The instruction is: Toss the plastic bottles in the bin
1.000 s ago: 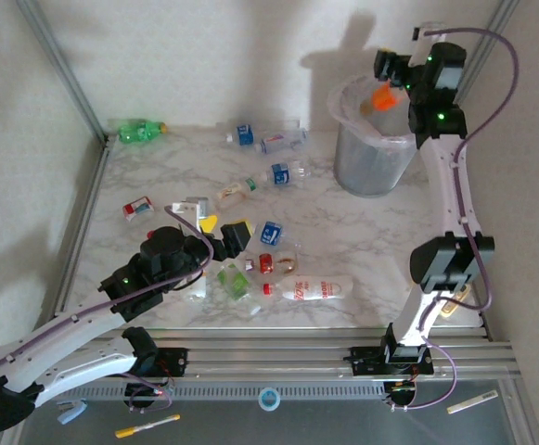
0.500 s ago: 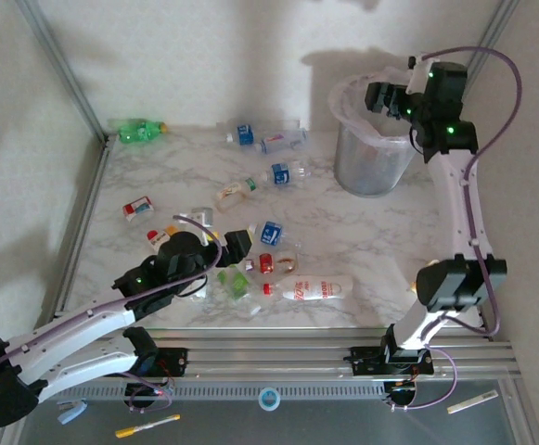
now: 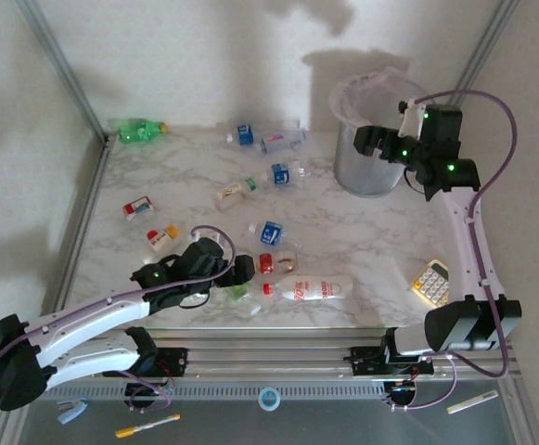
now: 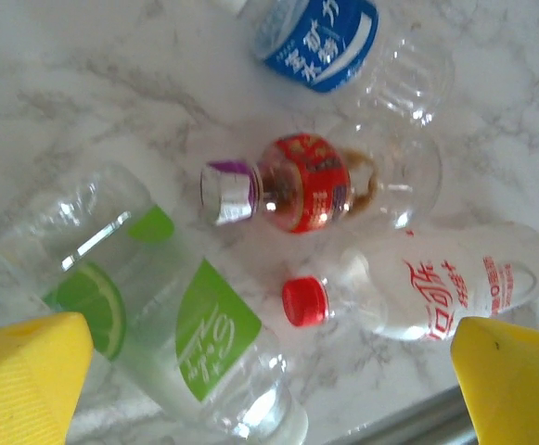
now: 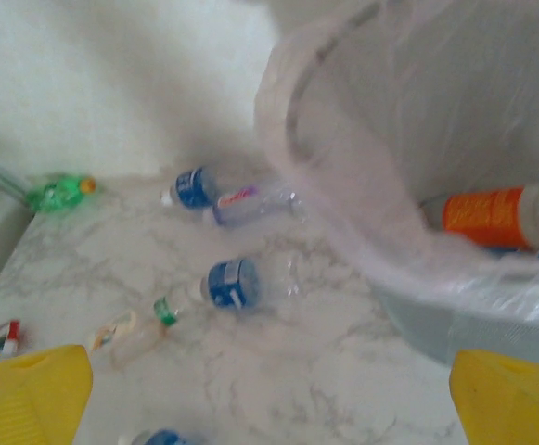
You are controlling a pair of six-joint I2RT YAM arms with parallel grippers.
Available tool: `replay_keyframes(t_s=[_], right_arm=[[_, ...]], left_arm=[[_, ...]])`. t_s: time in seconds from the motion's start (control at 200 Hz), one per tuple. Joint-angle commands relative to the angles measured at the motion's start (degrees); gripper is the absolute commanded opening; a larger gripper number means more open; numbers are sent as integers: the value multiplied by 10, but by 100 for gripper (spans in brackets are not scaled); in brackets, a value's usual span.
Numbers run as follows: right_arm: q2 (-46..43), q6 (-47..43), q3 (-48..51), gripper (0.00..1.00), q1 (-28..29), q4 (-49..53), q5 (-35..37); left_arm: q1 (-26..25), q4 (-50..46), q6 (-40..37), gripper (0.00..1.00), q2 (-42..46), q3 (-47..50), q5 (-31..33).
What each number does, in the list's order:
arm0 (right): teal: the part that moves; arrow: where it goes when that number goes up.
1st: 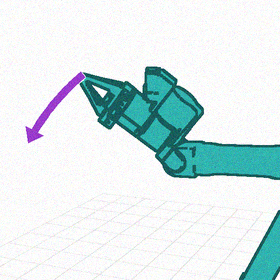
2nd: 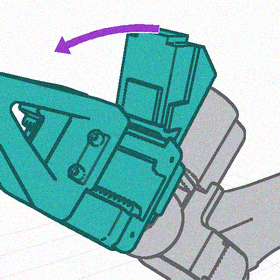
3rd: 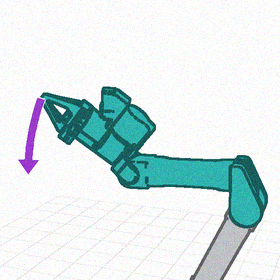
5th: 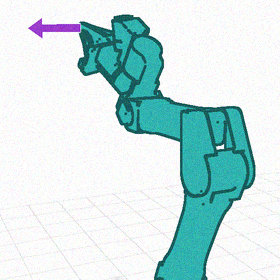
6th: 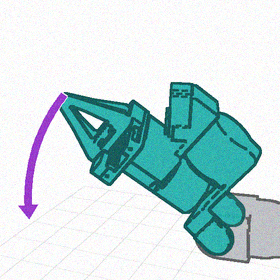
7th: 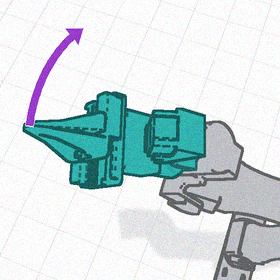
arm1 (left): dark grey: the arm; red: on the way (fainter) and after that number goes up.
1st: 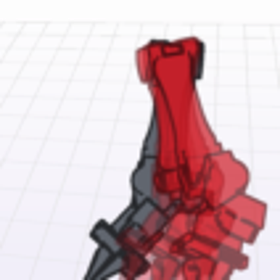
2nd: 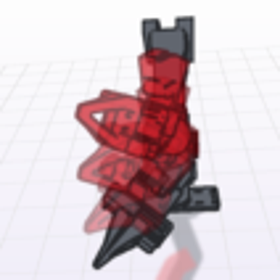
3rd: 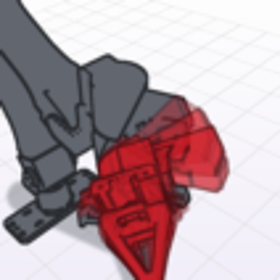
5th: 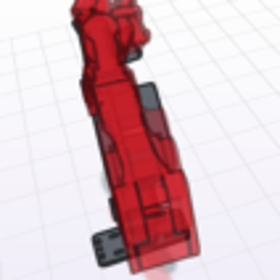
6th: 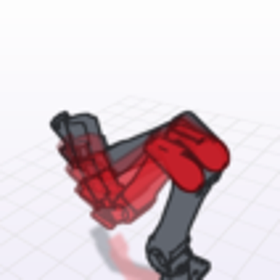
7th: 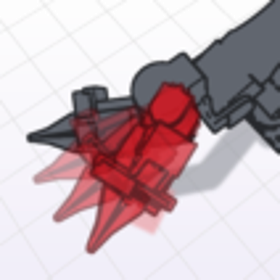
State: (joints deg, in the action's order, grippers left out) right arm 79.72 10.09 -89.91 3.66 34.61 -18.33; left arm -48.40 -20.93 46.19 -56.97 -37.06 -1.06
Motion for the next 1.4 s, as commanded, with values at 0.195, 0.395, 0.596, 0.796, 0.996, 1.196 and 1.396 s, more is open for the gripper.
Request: replay_keyframes(t_s=[0.195, 0.395, 0.596, 0.796, 0.996, 1.196, 1.396], right_arm=[[-86, -5, 87, 99, 55, 38, -7], [-93, -9, 96, 99, 68, 54, -3], [-101, -16, 102, 99, 70, 55, -5], [-103, -17, 113, 99, 70, 52, -3], [-102, -19, 125, 99, 70, 46, -1], [-96, -5, 128, 99, 70, 34, -3], [-89, 0, 128, 98, 72, 33, -11]], left_arm=[[-55, -45, 86, 98, -46, 9, -70], [-63, -75, 92, 98, -111, -16, -60], [-64, -83, 90, 97, -158, -24, -33], [-64, -66, 81, 94, -192, -30, -30], [-64, -74, 77, 83, -184, -17, -29], [-64, -58, 84, 62, -154, 9, -35], [-64, -51, 88, 48, -130, 32, -43]])
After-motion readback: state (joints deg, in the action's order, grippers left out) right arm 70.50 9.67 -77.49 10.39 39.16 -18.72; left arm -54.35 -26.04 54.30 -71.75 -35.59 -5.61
